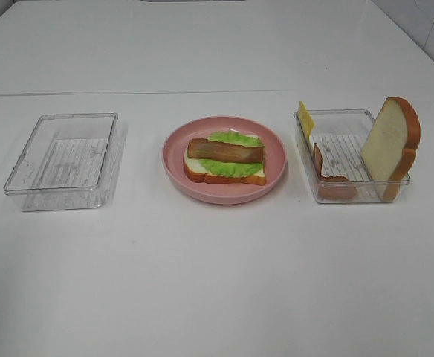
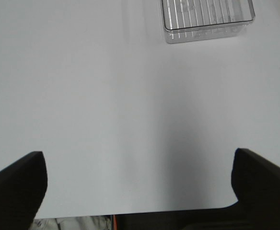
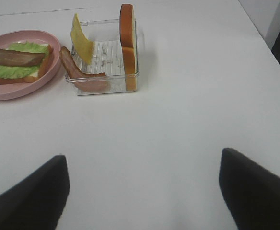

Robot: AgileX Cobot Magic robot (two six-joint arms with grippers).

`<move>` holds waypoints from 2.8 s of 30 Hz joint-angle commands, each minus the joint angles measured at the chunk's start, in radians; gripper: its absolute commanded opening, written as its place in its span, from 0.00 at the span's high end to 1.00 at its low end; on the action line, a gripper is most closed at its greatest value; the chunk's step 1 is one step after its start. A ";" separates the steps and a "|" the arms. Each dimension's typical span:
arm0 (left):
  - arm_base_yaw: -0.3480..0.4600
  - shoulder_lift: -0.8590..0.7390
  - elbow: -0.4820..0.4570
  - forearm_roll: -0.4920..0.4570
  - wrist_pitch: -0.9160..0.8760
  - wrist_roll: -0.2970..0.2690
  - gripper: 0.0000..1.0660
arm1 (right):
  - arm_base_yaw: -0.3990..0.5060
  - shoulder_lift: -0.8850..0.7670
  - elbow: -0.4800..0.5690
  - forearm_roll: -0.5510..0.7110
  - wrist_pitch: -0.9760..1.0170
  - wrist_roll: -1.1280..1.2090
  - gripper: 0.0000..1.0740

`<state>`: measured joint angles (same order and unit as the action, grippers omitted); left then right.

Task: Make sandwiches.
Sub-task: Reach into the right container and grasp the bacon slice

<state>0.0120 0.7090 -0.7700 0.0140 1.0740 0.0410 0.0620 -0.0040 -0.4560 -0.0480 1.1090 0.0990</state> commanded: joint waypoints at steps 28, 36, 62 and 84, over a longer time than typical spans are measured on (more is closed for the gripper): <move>-0.006 -0.730 0.254 -0.131 0.005 0.060 0.06 | 0.002 -0.029 0.002 -0.005 -0.010 0.008 0.26; -0.006 -0.730 0.255 -0.092 0.004 -0.004 0.06 | 0.002 -0.029 0.002 -0.005 -0.010 0.008 0.26; -0.007 -0.730 0.255 -0.083 0.002 -0.018 0.06 | 0.002 0.416 -0.089 0.085 0.005 0.011 0.26; -0.007 -0.730 0.255 -0.083 0.002 -0.018 0.06 | 0.002 1.476 -0.788 0.170 0.087 -0.070 0.26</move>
<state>0.0120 -0.0060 -0.5150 -0.0720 1.0820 0.0300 0.0620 1.4600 -1.2300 0.1180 1.1860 0.0430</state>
